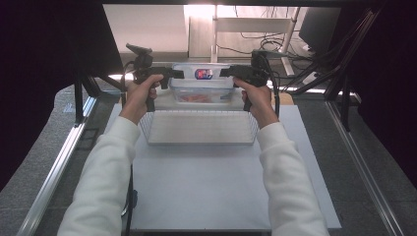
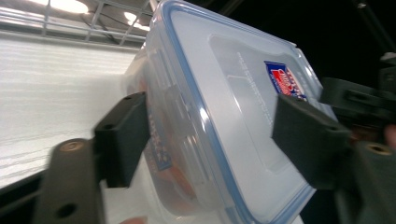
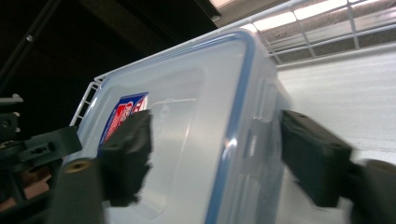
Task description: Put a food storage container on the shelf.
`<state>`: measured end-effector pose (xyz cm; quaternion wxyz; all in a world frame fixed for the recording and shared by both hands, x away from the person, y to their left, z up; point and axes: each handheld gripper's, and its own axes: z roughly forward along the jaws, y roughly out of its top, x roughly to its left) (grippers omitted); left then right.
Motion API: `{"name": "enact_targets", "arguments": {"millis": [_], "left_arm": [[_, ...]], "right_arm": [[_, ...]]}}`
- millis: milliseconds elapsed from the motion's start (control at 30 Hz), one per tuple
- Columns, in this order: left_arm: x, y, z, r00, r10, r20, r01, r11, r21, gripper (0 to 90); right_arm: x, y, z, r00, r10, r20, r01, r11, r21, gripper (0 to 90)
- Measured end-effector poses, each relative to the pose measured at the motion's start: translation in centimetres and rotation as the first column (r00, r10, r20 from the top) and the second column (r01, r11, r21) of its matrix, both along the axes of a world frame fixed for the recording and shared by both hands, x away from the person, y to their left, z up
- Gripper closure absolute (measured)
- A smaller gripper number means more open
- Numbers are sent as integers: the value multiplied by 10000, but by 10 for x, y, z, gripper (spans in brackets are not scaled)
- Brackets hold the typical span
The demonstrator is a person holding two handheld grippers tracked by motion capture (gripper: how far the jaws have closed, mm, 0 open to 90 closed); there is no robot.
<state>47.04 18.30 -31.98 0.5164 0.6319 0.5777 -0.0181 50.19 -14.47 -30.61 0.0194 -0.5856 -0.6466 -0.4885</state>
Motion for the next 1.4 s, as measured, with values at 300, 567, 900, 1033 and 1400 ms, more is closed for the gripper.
{"name": "enact_targets", "arguments": {"millis": [300, 567, 900, 1033, 1400], "left_arm": [[-62, -4, 25, 9779, -7, 2093, -356, 9848, 1697, 201], [-135, -1, 16, 9615, -934, 2583, 459, 9818, 1842, 221], [-225, -5, -25, 9384, -2006, 2813, 1084, 9440, 3117, 227], [-242, -1, -48, 9430, -1996, 2661, 943, 9276, 3616, 235], [-257, 17, -97, 9637, -1877, 1901, 999, 9132, 3951, 246]], "right_arm": [[-53, 1, 22, 9774, -165, 2106, 465, 9893, -1385, 50], [-114, -16, 21, 9234, 1362, 3588, -521, 9707, -2344, 90], [-195, -33, -19, 8552, 2989, 4235, -1785, 9369, -3007, 155], [-215, -43, -44, 8586, 3280, 3941, -2004, 9222, -3308, 169], [-249, -58, -102, 8734, 3597, 3283, -2499, 9097, -3317, 197]]}}
